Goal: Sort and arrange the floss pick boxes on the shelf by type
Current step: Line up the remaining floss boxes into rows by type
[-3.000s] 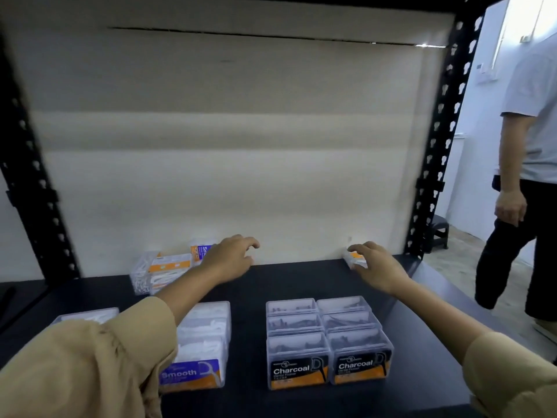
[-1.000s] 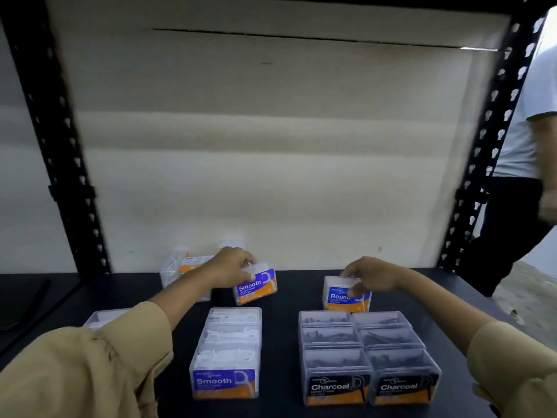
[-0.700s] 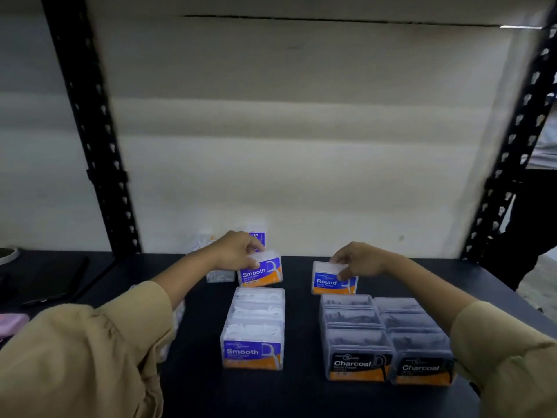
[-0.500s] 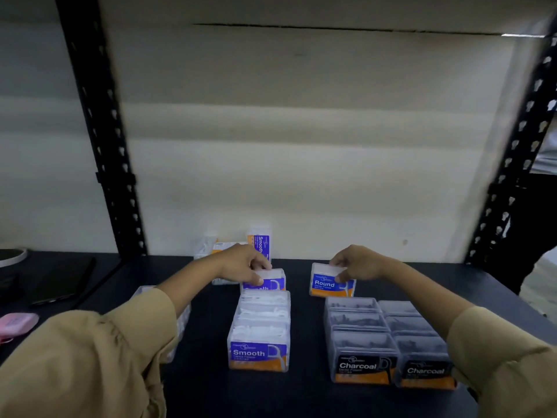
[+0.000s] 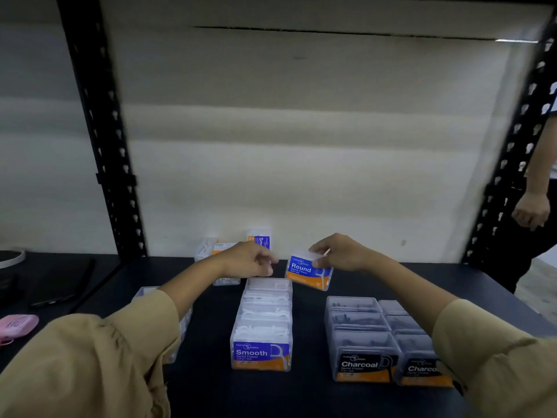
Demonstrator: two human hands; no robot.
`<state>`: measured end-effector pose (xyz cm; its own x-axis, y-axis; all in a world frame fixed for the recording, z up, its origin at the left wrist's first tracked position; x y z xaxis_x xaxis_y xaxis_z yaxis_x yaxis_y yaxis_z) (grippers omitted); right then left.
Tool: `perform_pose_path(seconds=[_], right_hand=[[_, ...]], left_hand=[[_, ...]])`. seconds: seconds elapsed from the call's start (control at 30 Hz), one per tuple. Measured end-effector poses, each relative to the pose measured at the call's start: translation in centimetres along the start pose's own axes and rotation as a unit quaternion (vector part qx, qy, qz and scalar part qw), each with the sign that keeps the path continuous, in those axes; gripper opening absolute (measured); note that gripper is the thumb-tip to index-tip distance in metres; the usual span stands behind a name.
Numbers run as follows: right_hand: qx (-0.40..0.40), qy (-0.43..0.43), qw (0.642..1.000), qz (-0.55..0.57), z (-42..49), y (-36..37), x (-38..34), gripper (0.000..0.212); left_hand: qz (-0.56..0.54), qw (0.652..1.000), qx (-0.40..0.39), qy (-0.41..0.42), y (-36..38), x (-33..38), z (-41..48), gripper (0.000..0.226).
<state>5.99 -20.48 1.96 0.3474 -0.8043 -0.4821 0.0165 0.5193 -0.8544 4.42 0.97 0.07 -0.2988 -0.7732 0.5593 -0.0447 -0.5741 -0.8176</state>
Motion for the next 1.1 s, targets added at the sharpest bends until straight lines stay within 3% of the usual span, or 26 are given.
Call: perform_pose_path(seconds=[0.1, 0.23, 0.5, 0.63, 0.7, 0.77, 0.9, 1.1], right_hand=[[0.008, -0.010, 1.000, 0.006, 0.3, 0.4, -0.9, 0.045], [0.038, -0.028, 0.999, 0.018, 0.7, 0.9, -2.2, 0.043], [0.113, -0.034, 0.992, 0.049, -0.3, 2.1, -4.5, 0.049], [0.169, -0.070, 0.983, -0.026, -3.8, 3.8, -6.5, 0.065], [0.141, -0.095, 0.982, -0.081, -6.1, 5.3, -7.7, 0.084], [0.061, -0.092, 0.987, -0.118, -7.7, 6.8, -8.5, 0.104], [-0.042, -0.079, 0.986, -0.139, -8.7, 8.8, -8.7, 0.111], [-0.080, -0.063, 0.985, -0.141, -8.7, 9.2, -8.4, 0.119]], left_hand=[[-0.024, 0.997, 0.074, 0.008, -0.1, 0.7, 0.3, 0.051], [-0.011, 0.995, 0.085, 0.049, 0.0, 1.9, 0.5, 0.064], [0.013, 0.984, 0.166, 0.065, -1.2, 1.0, 0.5, 0.042], [-0.015, 0.978, 0.207, 0.034, -3.5, -0.9, -0.7, 0.041], [-0.014, 0.974, 0.226, 0.022, -4.9, -2.0, -1.6, 0.042], [-0.014, 0.970, 0.242, 0.008, -6.3, -3.0, -2.5, 0.042], [-0.002, 0.965, 0.260, -0.031, -8.7, -5.3, -4.3, 0.041], [0.023, 0.963, 0.256, -0.080, -11.9, -9.1, -6.9, 0.040]])
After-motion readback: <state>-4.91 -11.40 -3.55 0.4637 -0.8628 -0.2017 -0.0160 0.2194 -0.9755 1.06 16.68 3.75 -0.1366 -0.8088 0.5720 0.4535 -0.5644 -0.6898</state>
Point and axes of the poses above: each hand's wrist, its own z-axis towards the middle knuckle, its own y-axis out of the palm, x = y × z, the point moved 3 cm from there along z, towards the middle knuckle, and after that the axes turned 12 degrees about x, right-handed, at the moved point
